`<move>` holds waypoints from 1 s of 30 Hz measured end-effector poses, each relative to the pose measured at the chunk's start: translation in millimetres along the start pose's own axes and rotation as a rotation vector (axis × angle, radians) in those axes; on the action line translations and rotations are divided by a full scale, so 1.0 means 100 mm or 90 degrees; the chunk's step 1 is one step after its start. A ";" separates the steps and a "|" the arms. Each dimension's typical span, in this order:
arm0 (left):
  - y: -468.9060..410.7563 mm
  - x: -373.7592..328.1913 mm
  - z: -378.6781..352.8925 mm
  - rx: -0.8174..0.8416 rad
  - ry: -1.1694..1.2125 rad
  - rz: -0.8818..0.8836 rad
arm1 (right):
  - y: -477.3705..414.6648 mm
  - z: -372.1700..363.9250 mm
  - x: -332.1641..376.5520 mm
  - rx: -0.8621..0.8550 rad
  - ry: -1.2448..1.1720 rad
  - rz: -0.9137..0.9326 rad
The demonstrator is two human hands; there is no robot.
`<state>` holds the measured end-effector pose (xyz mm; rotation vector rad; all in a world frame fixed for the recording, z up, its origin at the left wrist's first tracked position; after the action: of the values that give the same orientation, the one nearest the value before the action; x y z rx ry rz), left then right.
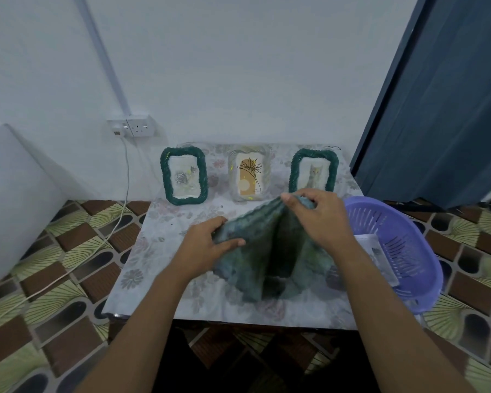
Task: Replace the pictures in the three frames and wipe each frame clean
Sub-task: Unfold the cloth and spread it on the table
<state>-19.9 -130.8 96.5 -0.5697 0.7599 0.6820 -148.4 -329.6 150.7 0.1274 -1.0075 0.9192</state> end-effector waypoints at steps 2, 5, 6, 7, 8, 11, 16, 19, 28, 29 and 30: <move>0.00 0.08 0.08 -0.043 0.012 0.019 | -0.01 0.08 0.00 0.032 0.055 0.005; 0.01 0.12 0.17 -0.116 0.023 0.031 | -0.01 0.07 0.00 0.185 0.196 0.010; 0.02 0.11 0.18 -0.130 0.025 0.032 | 0.01 0.05 0.00 0.244 0.232 0.012; 0.03 0.10 0.17 -0.145 0.030 0.035 | 0.02 0.03 0.00 0.290 0.258 0.009; 0.04 0.10 0.17 -0.165 0.040 0.043 | 0.04 0.02 0.00 0.315 0.273 0.006; 0.05 0.12 0.20 -0.246 0.052 0.056 | 0.04 -0.01 -0.08 0.302 0.293 0.016; 0.06 0.20 0.25 -0.362 0.019 0.047 | 0.04 0.02 -0.34 0.134 0.274 -0.042; 0.04 0.25 0.28 -0.430 0.083 0.103 | 0.06 0.06 -0.46 0.022 0.238 -0.101; -0.43 0.44 0.13 -0.418 0.311 0.270 | -0.27 -0.15 -0.58 -0.014 0.108 -0.134; -0.51 0.44 0.12 -0.410 0.323 0.268 | -0.32 -0.17 -0.58 -0.031 0.084 -0.139; -0.60 0.44 0.12 -0.407 0.330 0.262 | -0.38 -0.18 -0.56 -0.049 0.065 -0.141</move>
<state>52.6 -145.9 82.8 -1.2217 1.1647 1.1981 -120.8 -378.8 109.1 0.1241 -0.9124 0.6777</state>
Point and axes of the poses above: each hand's wrist, its own y-axis away from the middle knuckle, its own z-axis out of the back of the hand, x = y × z, the point moved 4 cm from there along -y, towards the middle knuckle, and after that the axes turned 4 degrees about -x, right-handed, at the moved point
